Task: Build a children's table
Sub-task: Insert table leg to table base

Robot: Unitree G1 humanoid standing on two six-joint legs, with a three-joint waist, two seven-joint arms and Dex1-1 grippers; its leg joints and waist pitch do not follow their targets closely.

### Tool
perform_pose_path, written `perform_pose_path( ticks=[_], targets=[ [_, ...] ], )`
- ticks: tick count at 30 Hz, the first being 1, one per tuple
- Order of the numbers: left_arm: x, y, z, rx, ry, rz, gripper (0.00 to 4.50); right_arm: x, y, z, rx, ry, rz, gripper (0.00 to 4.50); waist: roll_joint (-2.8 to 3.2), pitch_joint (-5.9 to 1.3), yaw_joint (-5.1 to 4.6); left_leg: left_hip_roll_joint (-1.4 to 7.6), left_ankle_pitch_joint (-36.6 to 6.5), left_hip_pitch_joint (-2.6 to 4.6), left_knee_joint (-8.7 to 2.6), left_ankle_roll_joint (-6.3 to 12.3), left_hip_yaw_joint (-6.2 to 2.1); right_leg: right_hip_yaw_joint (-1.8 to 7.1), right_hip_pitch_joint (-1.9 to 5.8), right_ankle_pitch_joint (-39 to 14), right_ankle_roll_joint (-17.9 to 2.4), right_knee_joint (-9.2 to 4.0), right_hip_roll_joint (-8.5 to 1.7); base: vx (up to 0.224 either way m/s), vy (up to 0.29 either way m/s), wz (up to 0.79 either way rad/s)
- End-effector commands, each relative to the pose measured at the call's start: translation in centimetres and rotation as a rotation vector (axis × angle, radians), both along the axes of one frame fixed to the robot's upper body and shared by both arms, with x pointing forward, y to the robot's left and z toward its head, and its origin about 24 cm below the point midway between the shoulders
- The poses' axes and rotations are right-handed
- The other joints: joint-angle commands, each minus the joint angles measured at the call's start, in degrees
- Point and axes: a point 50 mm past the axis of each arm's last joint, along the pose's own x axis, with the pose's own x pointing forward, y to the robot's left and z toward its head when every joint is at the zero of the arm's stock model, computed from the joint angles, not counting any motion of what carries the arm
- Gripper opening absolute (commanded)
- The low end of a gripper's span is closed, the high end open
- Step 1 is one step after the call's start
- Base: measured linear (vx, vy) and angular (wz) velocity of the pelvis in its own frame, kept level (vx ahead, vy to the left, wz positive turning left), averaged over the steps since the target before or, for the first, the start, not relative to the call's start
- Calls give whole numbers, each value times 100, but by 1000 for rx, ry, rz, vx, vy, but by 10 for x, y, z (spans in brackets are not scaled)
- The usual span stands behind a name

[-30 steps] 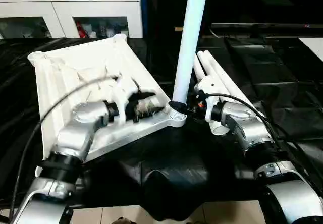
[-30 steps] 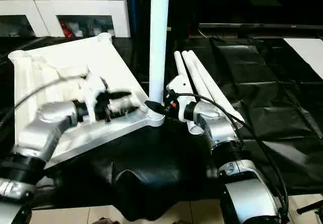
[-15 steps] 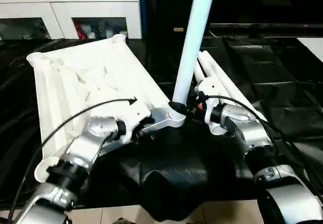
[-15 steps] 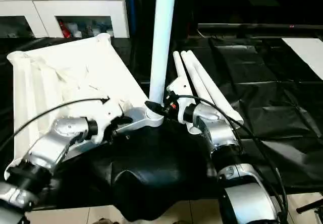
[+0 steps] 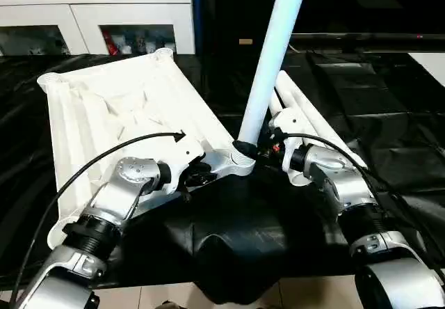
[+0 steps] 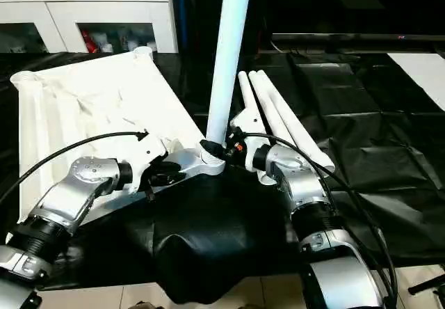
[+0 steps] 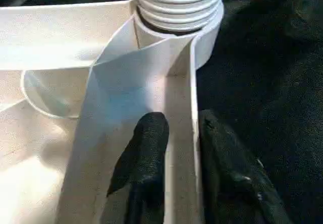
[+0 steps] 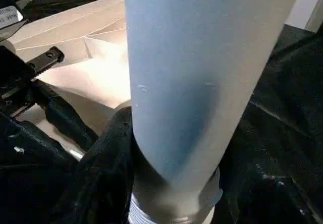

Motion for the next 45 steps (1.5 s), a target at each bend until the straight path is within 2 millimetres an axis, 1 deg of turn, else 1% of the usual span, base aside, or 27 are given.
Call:
perform_pose_path(
  ticks=[1,4,7,8,9,10,11,12,16,19,20,21,23,24,26,27,28,31,32,33,37,38,39,41,42,44,45],
  targets=[
    [-4,9,-11,68,52,3,77,-4,-1,-7,-16,40,29,193,-10,-401,0,231,-1088,84,-372,150,-121,248,266,-992,-1348,-397,-432,0,0,0],
    [-5,9,-11,69,56,-20,49,-5,0,-9,-43,57,55,193,-11,-404,-2,228,-1021,80,-364,194,-115,249,275,-880,-1391,-385,-435,0,0,0],
    [-4,10,-10,68,59,-17,37,-6,0,-10,-65,64,73,193,-13,-395,0,230,-1062,88,-365,181,-112,248,265,-975,-1386,-395,-434,0,0,0],
    [-3,10,-9,61,62,-15,26,-5,1,-9,-60,68,77,193,-12,-393,2,231,-1106,89,-368,166,-114,249,266,-1055,-1369,-405,-440,0,0,0],
    [-3,10,-9,60,63,-15,5,-5,1,-9,-60,68,78,193,-14,-391,1,232,-1134,93,-371,148,-117,250,264,-1105,-1355,-410,-439,0,0,0],
    [-3,10,-8,56,64,-14,1,-5,1,-9,-59,69,79,193,-27,-392,-2,231,-1133,91,-371,142,-115,250,268,-1114,-1349,-408,-438,0,0,0],
    [-3,10,-7,40,69,-14,0,-5,2,-9,-66,76,94,193,1,-394,4,232,-1129,95,-373,132,-122,250,263,-1112,-1345,-403,-438,0,0,0],
    [-3,10,-7,40,69,-14,0,-5,2,-9,-66,76,94,193,-8,-395,-1,232,-1144,95,-373,128,-120,247,265,-1112,-1349,-409,-436,0,0,0],
    [-3,9,-6,22,67,-33,0,-6,4,-11,-96,115,153,193,-5,-403,7,228,-1085,89,-362,151,-116,245,279,-957,-1389,-392,-428,0,0,0],
    [-4,8,-5,13,63,-45,0,-5,3,-9,-84,122,153,193,-7,-406,15,232,-1063,89,-361,169,-117,242,277,-932,-1416,-380,-430,0,0,0],
    [-4,8,-5,13,63,-42,0,-4,3,-9,-75,125,147,193,-5,-404,17,234,-1076,94,-359,165,-112,243,270,-947,-1424,-386,-431,0,0,0],
    [-4,8,-5,13,63,-40,0,-3,3,-8,-67,127,139,193,-20,-397,15,236,-1085,88,-365,161,-114,242,272,-971,-1416,-390,-432,0,0,0],
    [-4,8,-5,12,58,-33,0,0,1,-7,-50,127,104,193,-21,-403,19,233,-1087,93,-358,157,-112,247,270,-1013,-1417,-392,-442,0,0,0],
    [-3,8,-4,8,54,-27,0,2,-1,-5,-15,133,70,193,-47,-397,19,233,-1094,89,-362,160,-111,247,273,-1062,-1394,-399,-441,0,0,0],
    [-2,8,-4,4,47,-12,0,5,-5,-4,51,148,15,193,-39,-396,23,233,-1086,100,-364,160,-113,253,267,-1143,-1381,-406,-450,0,0,0],
    [-2,8,-4,4,47,-12,0,5,-5,-4,51,148,15,193,-34,-399,27,239,-1088,99,-363,150,-114,250,265,-1161,-1377,-406,-449,0,0,0],
    [-1,9,-4,6,41,-1,0,5,-12,-6,95,168,-27,193,-37,-399,27,235,-1081,98,-364,151,-112,249,267,-1150,-1368,-406,-443,0,0,0],
    [-1,10,-4,7,39,5,0,3,-17,-9,106,180,-49,193,-19,-394,30,235,-1126,95,-371,130,-117,242,264,-1220,-1340,-411,-446,0,0,0],
    [-1,10,-4,7,39,9,0,2,-18,-11,106,183,-54,193,-25,-396,31,236,-1130,98,-370,122,-117,241,260,-1245,-1322,-417,-446,0,0,0],
    [-1,10,-4,6,38,13,0,1,-20,-14,108,187,-61,193,-9,-398,30,233,-1141,98,-369,113,-116,242,261,-1243,-1314,-421,-444,0,0,0],
    [1,11,-4,9,34,28,0,-7,-24,-25,123,203,-98,193,-20,-402,40,234,-1095,95,-372,136,-119,241,266,-1157,-1308,-414,-443,0,0,0],
    [1,12,-4,12,31,32,0,-9,-25,-28,129,209,-108,193,24,-403,41,229,-1111,93,-373,124,-127,238,264,-1176,-1316,-409,-443,0,0,0],
    [1,12,-4,12,31,33,0,-10,-25,-30,135,212,-113,193,12,-397,37,232,-1156,104,-376,116,-120,239,252,-1193,-1311,-428,-439,0,0,0],
    [2,12,-3,14,27,38,0,-15,-25,-36,152,222,-131,193,3,-400,35,230,-1203,105,-379,97,-125,242,259,-1257,-1293,-430,-445,0,0,0],
    [3,12,-3,14,24,41,0,-17,-26,-40,163,228,-147,193,34,-390,31,226,-1267,111,-387,78,-124,239,244,-1340,-1286,-450,-439,0,0,0],
    [4,12,-3,15,20,45,0,-21,-27,-46,166,236,-164,193,29,-390,28,226,-1351,108,-396,50,-135,239,260,-1439,-1248,-458,-445,0,0,0],
    [5,12,-3,15,18,47,0,-22,-27,-48,164,239,-168,193,23,-374,24,225,-1449,121,-405,46,-134,239,240,-1585,-1221,-480,-441,0,0,0]
  ],
)
